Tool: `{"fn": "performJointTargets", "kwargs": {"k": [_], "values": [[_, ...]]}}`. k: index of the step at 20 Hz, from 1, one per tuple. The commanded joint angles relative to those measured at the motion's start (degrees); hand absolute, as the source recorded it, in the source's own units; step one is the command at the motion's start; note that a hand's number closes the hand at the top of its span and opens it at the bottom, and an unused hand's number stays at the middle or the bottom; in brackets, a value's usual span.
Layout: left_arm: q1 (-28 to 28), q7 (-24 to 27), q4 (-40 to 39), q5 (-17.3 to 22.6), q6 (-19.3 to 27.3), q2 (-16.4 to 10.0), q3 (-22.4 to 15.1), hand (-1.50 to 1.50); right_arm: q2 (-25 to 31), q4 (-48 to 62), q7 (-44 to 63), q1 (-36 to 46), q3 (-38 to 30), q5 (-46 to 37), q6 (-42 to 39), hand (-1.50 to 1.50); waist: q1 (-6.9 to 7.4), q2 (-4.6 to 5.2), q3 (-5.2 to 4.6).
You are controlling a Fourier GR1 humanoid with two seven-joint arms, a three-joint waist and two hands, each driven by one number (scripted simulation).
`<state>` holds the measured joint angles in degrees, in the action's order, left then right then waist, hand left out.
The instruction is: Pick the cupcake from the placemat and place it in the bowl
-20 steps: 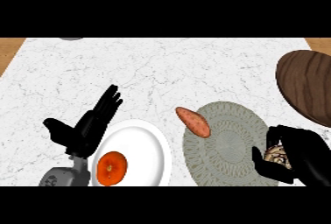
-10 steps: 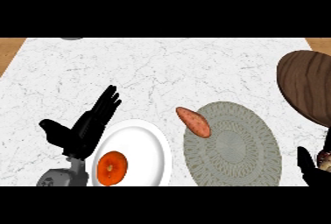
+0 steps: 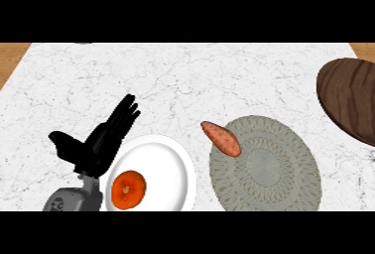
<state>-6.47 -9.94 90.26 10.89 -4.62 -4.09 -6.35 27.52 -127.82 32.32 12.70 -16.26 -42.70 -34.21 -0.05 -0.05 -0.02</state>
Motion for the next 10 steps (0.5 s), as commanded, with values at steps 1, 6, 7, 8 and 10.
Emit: {"fn": "performJointTargets", "kwargs": {"k": [1,6,7,8,10], "values": [[2.91,0.16,1.33,-1.27,-0.50,0.53,-1.98,0.00,4.29,9.33,-2.36,7.77,-6.75,3.48,-0.22,1.50,0.44,0.06,0.01],[1.14,-0.71,2.66,-1.20,0.38,1.08,-0.95,0.00,5.74,23.53,-11.22,9.67,-8.02,1.36,7.79,1.50,0.59,0.12,0.04],[-0.74,2.13,-3.75,-0.35,-2.06,1.04,-0.06,0.00,5.25,25.74,-12.52,10.16,-7.51,0.87,9.69,1.50,0.39,0.22,0.03],[2.20,-1.17,3.56,0.90,-1.93,-0.82,0.70,0.00,6.28,29.34,-13.83,11.43,-8.54,0.75,10.87,1.50,0.83,0.15,0.04],[-4.79,-0.37,-4.09,0.14,-0.33,0.81,2.31,0.00,7.75,36.70,-20.75,11.15,-8.82,-0.89,15.66,1.50,0.57,0.41,0.06]]}}
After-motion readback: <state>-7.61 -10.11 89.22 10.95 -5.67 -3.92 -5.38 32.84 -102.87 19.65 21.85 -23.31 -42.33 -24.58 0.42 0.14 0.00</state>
